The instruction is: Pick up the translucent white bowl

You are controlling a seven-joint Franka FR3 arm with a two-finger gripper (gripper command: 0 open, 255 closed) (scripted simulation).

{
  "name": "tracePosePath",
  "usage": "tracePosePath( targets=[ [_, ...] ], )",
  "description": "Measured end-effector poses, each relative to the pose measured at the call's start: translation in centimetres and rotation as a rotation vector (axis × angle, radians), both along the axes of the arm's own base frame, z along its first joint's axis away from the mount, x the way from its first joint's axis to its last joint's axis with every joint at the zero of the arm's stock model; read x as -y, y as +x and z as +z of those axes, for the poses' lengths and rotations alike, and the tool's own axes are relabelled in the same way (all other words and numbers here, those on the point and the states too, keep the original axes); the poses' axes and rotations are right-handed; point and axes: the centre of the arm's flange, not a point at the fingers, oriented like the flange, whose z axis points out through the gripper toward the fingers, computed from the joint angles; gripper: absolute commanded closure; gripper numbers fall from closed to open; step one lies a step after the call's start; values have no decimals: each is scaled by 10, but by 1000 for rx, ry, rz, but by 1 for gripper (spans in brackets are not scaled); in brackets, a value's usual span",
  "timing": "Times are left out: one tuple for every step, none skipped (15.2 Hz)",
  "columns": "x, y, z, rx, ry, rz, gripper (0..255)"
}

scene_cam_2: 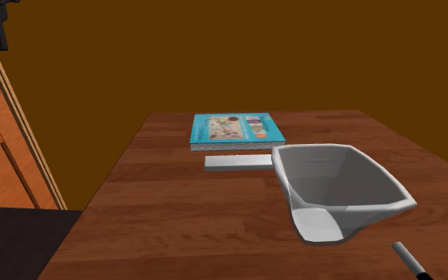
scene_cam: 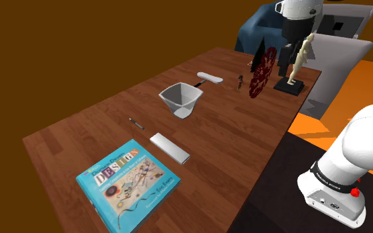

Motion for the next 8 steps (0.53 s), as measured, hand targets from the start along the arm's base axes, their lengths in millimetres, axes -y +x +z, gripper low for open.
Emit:
tracePosePath(
  targets=[
    [0, 0, 0, 0, 0, 0, 0],
    [-4, 4, -2, 0, -2, 0, 0],
    [-9, 11, -8, 1, -6, 0, 0],
    [-14, 21, -12, 2, -10, -1, 0],
    [-22, 31, -16, 3, -14, 0, 0],
    [-29, 41, -21, 4, -19, 0, 0],
    [-36, 53, -26, 5, -23, -1, 0],
    [-45, 62, -30, 6, -27, 0, 0]
  ],
)
